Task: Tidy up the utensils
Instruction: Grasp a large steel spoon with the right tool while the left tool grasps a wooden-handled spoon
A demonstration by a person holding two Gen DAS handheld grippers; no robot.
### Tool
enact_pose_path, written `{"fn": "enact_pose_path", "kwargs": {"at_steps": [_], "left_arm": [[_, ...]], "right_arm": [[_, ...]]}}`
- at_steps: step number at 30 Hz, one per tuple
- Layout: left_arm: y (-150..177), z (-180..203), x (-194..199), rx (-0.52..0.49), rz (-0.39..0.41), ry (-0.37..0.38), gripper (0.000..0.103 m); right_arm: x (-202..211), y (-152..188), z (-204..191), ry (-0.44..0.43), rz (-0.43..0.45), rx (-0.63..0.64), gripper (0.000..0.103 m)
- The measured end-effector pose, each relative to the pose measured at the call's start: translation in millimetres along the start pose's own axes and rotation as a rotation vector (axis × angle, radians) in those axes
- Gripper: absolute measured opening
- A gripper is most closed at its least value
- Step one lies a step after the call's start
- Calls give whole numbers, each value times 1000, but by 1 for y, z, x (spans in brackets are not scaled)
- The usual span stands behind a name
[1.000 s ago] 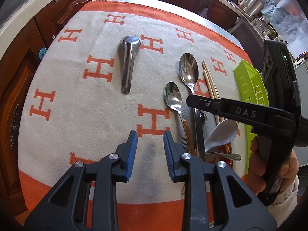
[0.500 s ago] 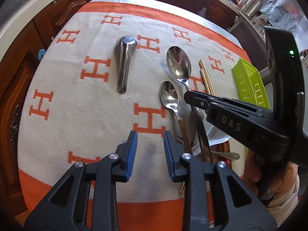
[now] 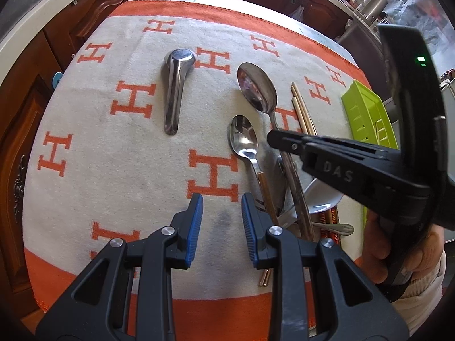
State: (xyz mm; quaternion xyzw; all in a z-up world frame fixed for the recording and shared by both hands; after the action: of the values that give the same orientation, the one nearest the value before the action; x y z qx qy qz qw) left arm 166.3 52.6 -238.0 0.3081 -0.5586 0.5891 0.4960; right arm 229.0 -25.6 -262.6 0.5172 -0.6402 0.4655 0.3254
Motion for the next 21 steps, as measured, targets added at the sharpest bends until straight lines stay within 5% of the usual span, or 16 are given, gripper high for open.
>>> {"fn": "enact_pose_path", "kwargs": {"at_steps": [10, 21], "left_arm": [[-5, 5, -3, -13, -2, -7, 25], [-19, 32, -17, -4, -16, 66, 25]], "right_arm": [[19, 0, -3, 22, 79, -14, 2], [91, 12, 58, -7, 192, -152, 2]]}}
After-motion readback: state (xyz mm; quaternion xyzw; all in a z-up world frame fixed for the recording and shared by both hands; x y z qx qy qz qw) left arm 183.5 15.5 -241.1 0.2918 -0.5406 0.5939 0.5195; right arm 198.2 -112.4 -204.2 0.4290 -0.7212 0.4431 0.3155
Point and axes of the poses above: each gripper's, at about its wrist camera, not at the fingertips, and x roughly against the way its jaws point, z to its right, y to its underside, the point moved 10 cm from there along -x, roughly the way its jaws point, and after that the axes turned 9 degrees about -x, right-handed, at the moved point
